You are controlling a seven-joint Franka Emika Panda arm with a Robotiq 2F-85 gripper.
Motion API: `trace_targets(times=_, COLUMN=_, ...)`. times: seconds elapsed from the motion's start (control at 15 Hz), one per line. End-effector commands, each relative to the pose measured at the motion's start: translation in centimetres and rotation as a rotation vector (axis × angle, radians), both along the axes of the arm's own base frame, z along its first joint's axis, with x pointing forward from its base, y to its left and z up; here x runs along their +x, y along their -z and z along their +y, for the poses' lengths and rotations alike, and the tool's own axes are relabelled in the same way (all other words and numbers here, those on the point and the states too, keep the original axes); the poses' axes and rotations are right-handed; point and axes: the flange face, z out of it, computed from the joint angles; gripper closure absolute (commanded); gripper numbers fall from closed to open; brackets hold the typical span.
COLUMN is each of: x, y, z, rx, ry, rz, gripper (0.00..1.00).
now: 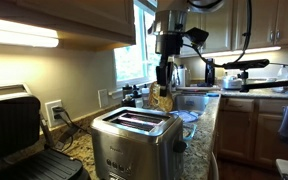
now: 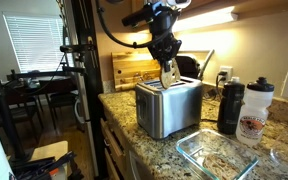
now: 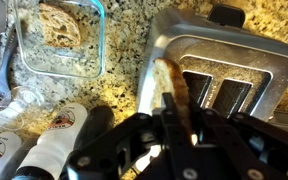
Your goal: Place one slice of bread in the toaster
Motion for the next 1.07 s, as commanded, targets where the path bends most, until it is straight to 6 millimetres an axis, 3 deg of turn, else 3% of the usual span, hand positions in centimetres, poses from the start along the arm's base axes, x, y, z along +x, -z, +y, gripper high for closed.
trace_targets(times=0.0, x=0.4, y=-0.4, z=0.8, rx=-0.017, ry=0.009, rz=-0.016, gripper=0.92)
trace_targets(times=1.0, x=3.3, y=0.2, z=2.5, rx=-0.016, ry=-0.006, rz=0.006, gripper=0.93)
